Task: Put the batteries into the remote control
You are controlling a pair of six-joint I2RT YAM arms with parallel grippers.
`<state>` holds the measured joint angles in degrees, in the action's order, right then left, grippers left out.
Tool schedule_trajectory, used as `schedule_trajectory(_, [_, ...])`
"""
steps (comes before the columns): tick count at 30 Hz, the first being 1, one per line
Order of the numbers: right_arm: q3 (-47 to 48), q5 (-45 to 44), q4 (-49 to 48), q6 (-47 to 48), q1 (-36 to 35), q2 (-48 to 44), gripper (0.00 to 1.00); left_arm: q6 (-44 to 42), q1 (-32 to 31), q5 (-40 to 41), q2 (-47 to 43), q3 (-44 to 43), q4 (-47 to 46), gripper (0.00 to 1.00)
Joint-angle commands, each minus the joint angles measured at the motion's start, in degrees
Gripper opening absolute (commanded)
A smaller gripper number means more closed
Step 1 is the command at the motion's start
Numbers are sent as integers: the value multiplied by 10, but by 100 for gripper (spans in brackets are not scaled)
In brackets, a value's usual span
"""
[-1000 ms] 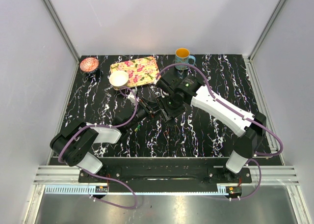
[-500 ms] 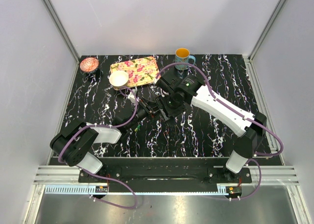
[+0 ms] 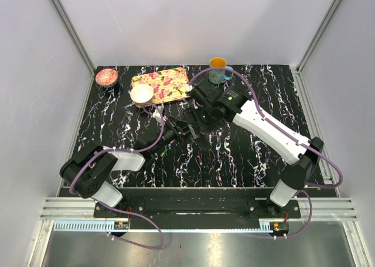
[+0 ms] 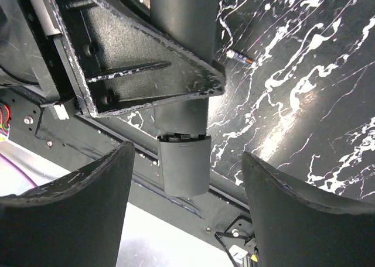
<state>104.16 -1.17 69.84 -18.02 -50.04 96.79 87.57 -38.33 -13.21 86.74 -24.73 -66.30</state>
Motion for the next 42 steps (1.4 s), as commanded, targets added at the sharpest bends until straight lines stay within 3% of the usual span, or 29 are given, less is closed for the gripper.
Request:
schedule_trajectory(1, [7, -32, -43, -21, 27, -81, 82, 15, -3, 0, -11, -3, -58, 0])
schedule_trajectory(4, [-59, 10, -88, -41, 82, -135, 83, 21, -3, -2, -18, -1, -62, 0])
schedule_trajectory(6, [-111, 83, -146, -67, 124, -180, 83, 22, -2, -3, -24, 3, -62, 0])
schedule_trajectory(16, [-402, 292, -404, -177, 208, -294, 84, 31, 2, -9, -66, 14, -41, 0])
schedule_trajectory(21, [-551, 418, -639, -315, 267, -342, 86, 14, 4, -10, -98, 10, 4, 0])
schedule_trajectory(26, [-609, 469, -797, -393, 289, -344, 86, 5, 6, -16, -106, 1, 31, 0])
schedule_trajectory(32, [-639, 492, -900, -438, 293, -345, 86, 3, 6, -13, -104, -1, 35, 0])
schedule_trajectory(38, [-669, 548, -981, -480, 294, -311, 71, 2, 7, -13, -108, -5, 40, 0])
schedule_trajectory(42, [-686, 564, -989, -477, 293, -307, 73, 1, 6, -14, -108, -8, 40, 0])
